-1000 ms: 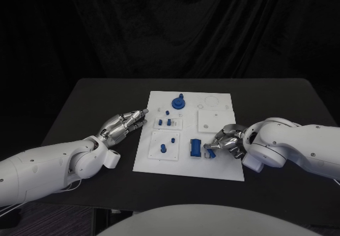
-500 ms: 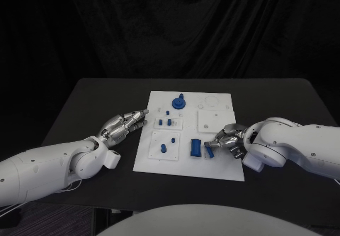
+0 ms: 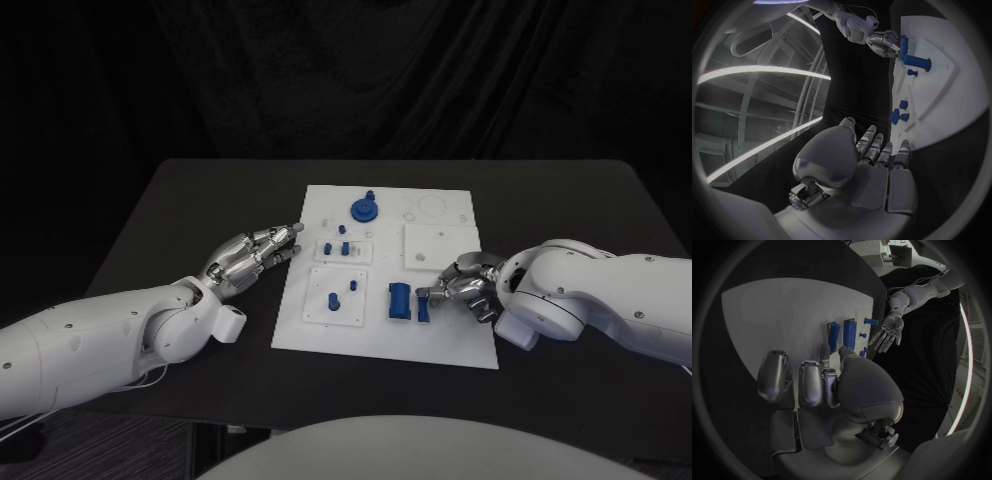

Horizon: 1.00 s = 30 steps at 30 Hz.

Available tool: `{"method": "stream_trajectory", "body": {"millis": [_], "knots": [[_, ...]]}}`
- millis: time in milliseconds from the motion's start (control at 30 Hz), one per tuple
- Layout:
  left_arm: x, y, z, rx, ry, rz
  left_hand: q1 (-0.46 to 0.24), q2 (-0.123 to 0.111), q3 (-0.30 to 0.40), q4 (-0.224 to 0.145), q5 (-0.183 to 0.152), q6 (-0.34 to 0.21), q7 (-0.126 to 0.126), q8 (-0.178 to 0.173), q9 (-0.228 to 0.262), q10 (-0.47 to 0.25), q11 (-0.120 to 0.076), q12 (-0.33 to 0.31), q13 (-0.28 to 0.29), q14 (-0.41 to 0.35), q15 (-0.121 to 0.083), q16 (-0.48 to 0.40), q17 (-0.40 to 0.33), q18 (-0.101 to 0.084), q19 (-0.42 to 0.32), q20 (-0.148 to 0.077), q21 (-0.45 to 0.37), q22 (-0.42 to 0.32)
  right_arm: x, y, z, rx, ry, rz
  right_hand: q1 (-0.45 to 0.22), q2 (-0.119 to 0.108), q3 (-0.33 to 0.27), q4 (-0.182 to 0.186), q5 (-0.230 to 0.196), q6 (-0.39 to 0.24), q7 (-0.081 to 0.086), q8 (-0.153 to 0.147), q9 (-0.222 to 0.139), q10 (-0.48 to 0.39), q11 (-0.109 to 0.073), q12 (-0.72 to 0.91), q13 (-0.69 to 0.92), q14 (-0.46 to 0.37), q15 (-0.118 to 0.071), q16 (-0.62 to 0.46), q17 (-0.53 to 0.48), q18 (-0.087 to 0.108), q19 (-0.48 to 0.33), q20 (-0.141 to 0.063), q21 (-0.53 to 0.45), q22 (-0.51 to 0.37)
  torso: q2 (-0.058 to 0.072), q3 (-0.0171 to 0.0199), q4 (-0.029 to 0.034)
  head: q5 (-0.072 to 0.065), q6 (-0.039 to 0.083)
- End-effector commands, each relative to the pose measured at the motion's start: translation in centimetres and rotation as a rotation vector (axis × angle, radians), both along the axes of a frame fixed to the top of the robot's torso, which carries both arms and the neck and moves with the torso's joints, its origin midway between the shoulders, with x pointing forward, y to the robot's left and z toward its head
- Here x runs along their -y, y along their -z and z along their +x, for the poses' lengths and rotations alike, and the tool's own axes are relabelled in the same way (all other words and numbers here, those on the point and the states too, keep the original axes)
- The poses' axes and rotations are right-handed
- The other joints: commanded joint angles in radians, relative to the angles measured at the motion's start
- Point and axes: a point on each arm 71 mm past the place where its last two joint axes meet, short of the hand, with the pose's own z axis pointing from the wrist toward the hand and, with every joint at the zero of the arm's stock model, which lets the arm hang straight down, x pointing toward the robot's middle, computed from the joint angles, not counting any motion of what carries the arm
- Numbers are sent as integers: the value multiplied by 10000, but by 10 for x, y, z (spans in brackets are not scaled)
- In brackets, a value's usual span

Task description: Assemble the parts on the task board

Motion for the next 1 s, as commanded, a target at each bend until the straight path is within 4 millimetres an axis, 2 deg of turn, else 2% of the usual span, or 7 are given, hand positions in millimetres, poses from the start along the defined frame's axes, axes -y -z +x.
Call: {"method": "stream_trajectory", "body": {"millis": [33, 267, 400, 667, 833, 1000], "knots": [[1, -7, 0, 712, -64, -670, 97, 14, 34, -8, 62, -50, 29, 40, 12, -46, 5, 56, 9, 14, 84, 9, 9, 178, 8, 47, -26, -11, 0, 1, -2, -114, -75, -85, -146, -26, -95, -14, -113, -104, -17, 79, 61, 1022, -55, 27, 2630, 386, -43, -25, -9, 84, -17, -25, -56, 1568, 1, 1, 2, 7, 1], [0, -6, 0, 687, -60, -658, 126, 17, 53, -27, 98, -8, 54, 49, 18, -48, 4, 56, 9, 18, 95, 10, 10, 176, 11, 53, -24, -10, 2, -2, -2, 327, -17, 223, -269, -72, -303, -15, -559, -269, -5, 234, 202, 1022, -45, 27, 2630, 390, -36, -21, -5, 76, 5, -20, -39, 1582, -1, 1, 0, 32, 1], [0, -6, 0, 684, -67, -654, 134, 16, 58, -34, 107, 2, 57, 52, 19, -45, 5, 59, 10, 18, 96, 10, 10, 176, 12, 54, -23, -9, 4, -6, -2, 953, -142, 254, -276, -99, -436, -25, -774, -294, -45, 525, 386, 1022, -74, 27, 2630, 398, -55, 1, 32, 57, 54, -32, 56, 1615, 1, 2, 1, 49, 1], [-1, -6, -1, 684, -97, -631, 171, 11, 78, -64, 139, 20, 71, 58, 21, -41, 10, 64, 11, 24, 94, 12, 12, 176, 16, 57, -20, -5, 8, -13, -10, 1637, -604, 70, -52, -219, -713, -38, -1226, -384, -200, 1435, 1015, 1022, -204, 27, 2630, 396, -156, 2, 29, 56, 78, -117, 49, 1622, 0, 1, 4, 47, 1], [-2, -6, -1, 684, -119, -615, 200, 3, 91, -91, 169, 44, 74, 63, 24, -34, 16, 70, 12, 25, 93, 12, 12, 178, 25, 59, -13, 4, 10, -8, -20, 1628, -1075, -332, 27, -240, -943, -46, -1823, -418, -383, 2284, 1695, 1022, -363, 27, 2630, 523, -284, 340, 656, -93, 334, -235, 786, 1834, 1, 2, 2, 63, 1], [-4, -6, -1, 689, -154, -586, 217, -3, 98, -107, 188, 48, 79, 65, 25, -27, 19, 76, 14, 27, 92, 13, 13, 179, 22, 59, -16, -1, 11, 1, -30, 1431, -1333, -607, 144, -256, -1042, -63, -2051, -527, -460, 2659, 2076, 1022, -431, 27, 2630, 509, -342, 359, 665, -91, 332, -294, 788, 1830, 0, 2, 1, 69, 1]]}}
